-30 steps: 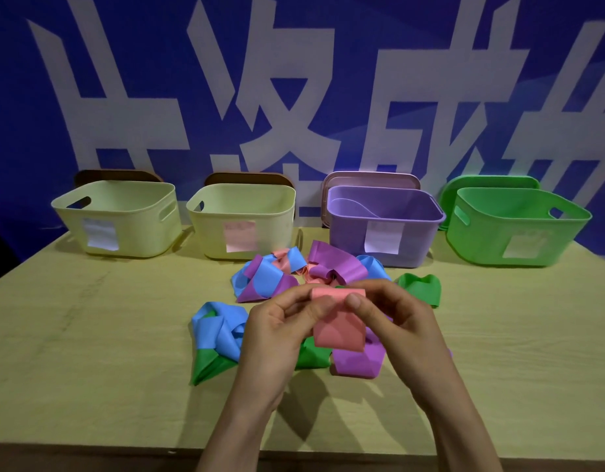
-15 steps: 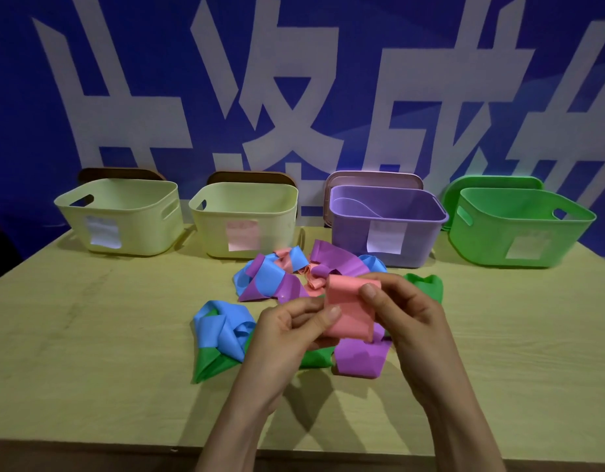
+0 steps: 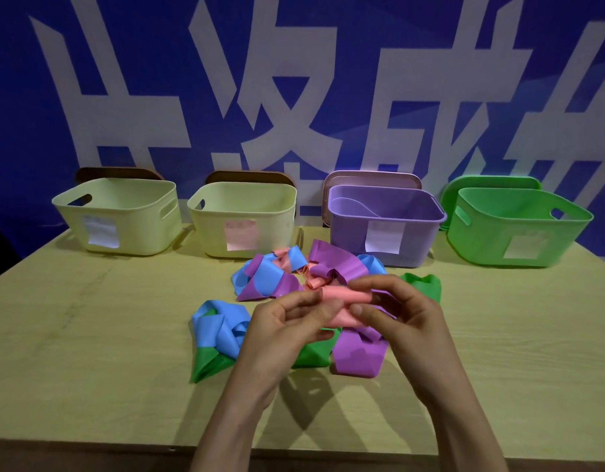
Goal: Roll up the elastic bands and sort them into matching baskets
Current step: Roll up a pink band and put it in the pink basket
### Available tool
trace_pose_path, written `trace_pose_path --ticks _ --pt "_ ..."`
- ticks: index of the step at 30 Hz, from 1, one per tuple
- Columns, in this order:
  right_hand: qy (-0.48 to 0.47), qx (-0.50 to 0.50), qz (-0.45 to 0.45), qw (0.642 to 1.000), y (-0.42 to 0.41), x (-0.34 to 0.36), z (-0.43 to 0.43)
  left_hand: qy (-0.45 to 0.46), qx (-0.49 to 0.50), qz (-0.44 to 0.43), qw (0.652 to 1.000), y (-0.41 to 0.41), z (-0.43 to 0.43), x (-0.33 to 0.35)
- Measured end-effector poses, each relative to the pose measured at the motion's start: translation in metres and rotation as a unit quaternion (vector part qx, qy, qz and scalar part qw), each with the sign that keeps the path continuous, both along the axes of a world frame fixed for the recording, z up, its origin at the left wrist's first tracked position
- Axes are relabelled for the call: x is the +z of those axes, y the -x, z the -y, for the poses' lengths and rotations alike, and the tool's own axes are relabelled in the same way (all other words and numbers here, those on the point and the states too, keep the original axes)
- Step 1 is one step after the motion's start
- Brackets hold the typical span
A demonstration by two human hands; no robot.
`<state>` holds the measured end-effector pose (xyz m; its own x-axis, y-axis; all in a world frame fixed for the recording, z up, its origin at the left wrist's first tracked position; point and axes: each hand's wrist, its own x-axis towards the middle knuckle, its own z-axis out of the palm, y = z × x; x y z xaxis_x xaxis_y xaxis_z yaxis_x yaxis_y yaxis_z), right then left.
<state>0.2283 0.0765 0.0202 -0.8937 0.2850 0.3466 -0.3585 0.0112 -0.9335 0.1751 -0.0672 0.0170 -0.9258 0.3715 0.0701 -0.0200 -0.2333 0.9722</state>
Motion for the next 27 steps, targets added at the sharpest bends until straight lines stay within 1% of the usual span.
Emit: trace_pose_path --ticks 3,5,8,11,17,23,27 --pt "-0.019 0.005 -0.006 1.000 0.000 -0.001 0.002 0.002 0.021 -0.008 1.000 0.001 -0.001 -0.001" --pt "-0.015 0.013 -0.004 1.000 0.000 -0.001 0.002 -0.007 0.026 -0.006 1.000 0.002 -0.001 -0.002" --pt "-0.001 0.015 0.034 0.999 0.002 -0.002 0.001 -0.006 0.023 -0.007 1.000 0.003 -0.001 -0.003" --pt "-0.027 -0.007 0.063 0.998 0.006 -0.007 0.002 -0.004 0.014 -0.011 1.000 0.003 -0.002 -0.005" --pt "-0.032 -0.029 0.049 0.998 0.010 -0.009 0.007 -0.012 0.027 -0.015 0.999 0.003 -0.003 -0.009" --pt "-0.069 -0.034 0.037 0.996 0.009 -0.001 0.007 0.001 -0.003 -0.045 0.999 0.002 0.004 -0.005" --pt "-0.063 -0.023 0.011 0.998 -0.001 0.005 0.012 0.010 0.027 -0.071 0.997 -0.001 0.008 -0.001"
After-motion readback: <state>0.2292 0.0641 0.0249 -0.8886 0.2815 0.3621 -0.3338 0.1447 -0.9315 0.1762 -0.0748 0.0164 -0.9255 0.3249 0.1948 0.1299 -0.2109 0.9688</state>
